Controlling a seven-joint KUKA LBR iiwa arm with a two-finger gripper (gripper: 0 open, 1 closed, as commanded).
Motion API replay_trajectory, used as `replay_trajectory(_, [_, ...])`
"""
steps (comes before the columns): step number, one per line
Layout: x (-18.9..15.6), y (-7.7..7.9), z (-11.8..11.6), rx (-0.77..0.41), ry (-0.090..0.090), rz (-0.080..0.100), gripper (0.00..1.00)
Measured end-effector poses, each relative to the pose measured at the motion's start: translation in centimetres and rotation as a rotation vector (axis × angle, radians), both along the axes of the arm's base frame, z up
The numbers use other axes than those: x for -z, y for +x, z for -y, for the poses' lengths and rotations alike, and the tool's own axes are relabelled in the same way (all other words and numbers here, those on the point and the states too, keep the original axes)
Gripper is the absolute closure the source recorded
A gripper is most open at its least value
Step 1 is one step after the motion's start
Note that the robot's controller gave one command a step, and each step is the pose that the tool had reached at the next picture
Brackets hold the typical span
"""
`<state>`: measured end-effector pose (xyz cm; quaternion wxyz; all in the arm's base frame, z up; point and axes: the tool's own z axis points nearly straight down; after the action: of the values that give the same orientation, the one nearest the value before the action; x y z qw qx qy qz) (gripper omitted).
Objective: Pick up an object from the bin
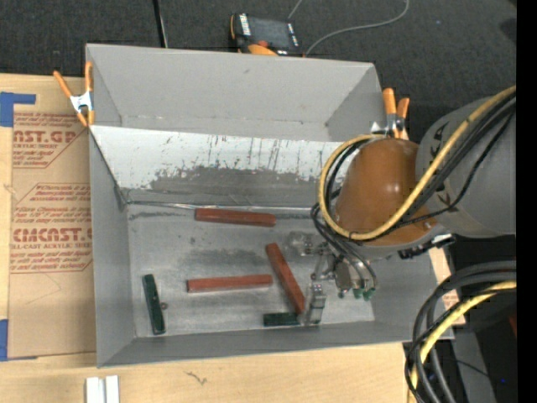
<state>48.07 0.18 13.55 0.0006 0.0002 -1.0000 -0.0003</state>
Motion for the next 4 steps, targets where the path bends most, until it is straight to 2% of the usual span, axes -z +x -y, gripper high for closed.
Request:
replay_trajectory(1, [6.7, 0.5, -1.6, -0.04, 0.001, 0.009, 0.0])
replay_trajectory(2, [6.5, 0.3, -1.5, -0.04, -0.001, 0.001, 1.0])
replay_trajectory(3, [-8.4, 1.8, 0.3, -0.068, -0.001, 0.011, 1.0])
replay_trajectory(4, [-7.9, 1.6, 0.3, -0.069, -0.001, 0.003, 0.0])
